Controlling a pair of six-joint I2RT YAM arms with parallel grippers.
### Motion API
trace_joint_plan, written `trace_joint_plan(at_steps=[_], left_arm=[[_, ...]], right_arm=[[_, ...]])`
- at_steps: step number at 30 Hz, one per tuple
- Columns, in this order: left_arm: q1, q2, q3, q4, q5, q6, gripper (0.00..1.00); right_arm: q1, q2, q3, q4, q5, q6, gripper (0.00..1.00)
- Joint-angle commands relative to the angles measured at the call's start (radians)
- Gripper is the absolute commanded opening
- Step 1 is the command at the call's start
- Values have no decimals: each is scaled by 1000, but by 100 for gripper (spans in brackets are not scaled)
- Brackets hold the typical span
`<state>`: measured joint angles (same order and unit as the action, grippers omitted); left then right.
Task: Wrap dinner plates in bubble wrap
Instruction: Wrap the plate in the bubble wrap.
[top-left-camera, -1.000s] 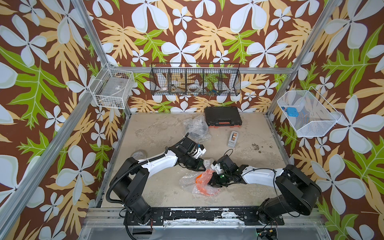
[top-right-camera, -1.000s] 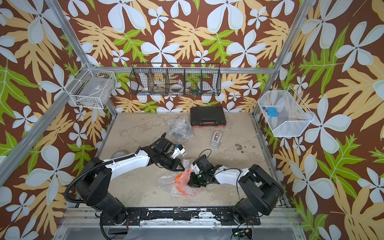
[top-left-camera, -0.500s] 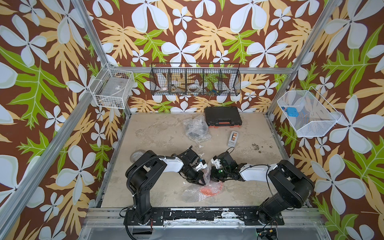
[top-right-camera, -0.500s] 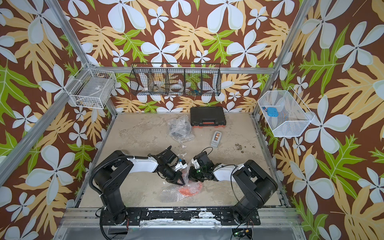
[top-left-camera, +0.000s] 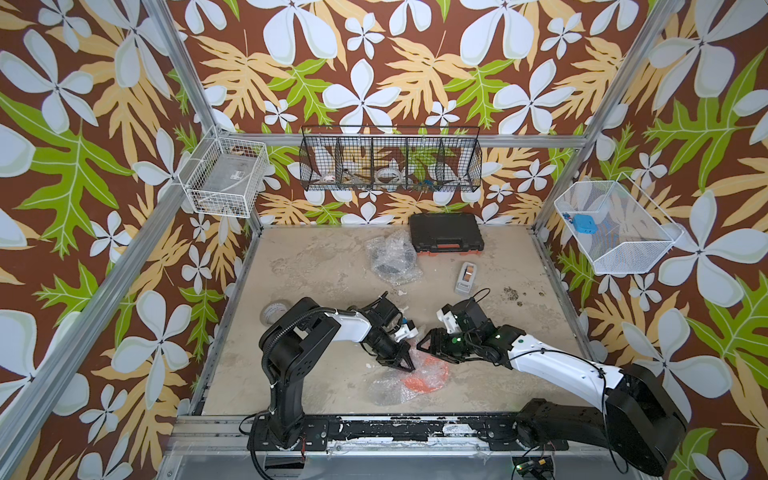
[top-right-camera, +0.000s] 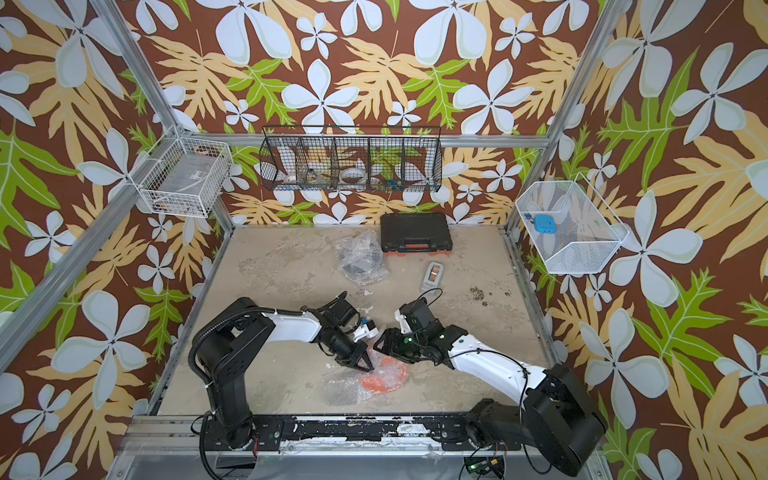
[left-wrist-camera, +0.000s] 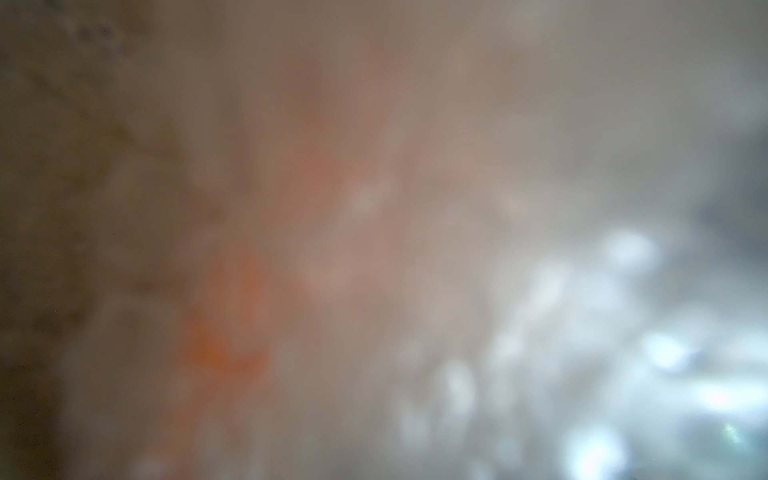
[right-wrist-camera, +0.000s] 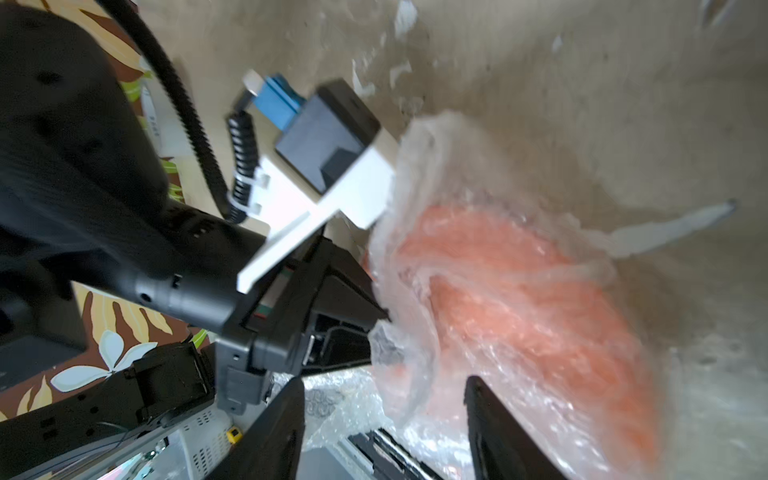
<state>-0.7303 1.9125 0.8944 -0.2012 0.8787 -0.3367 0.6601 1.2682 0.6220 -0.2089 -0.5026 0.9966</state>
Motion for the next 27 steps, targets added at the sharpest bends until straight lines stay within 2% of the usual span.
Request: trace_joint_plan(at_steps=[1, 5, 9, 10, 16, 20, 27], left_arm=[[-6, 19, -13, -109, -245, 1, 0], [-5, 3, -19, -104, -238, 2, 0], [-6, -13, -25, -98, -229, 2, 0], [-5, -16, -26, -98, -227, 2, 1], [-5, -33, -21, -99, -222, -3, 3], [-4, -57, -14, -100, -228, -22, 13], [-4, -115, 25, -133, -247, -42, 22]], right_arm=[[14, 56, 5, 42, -59, 61, 58], [23, 141, 35, 72, -59, 59, 40], [24, 156, 55, 67, -59, 55, 7], [23, 150, 56, 56, -57, 53, 2], [32, 54, -1, -11, -53, 68, 0], [65, 1, -80, 18, -56, 127, 0], [83, 89, -198, 155, -24, 144, 0]])
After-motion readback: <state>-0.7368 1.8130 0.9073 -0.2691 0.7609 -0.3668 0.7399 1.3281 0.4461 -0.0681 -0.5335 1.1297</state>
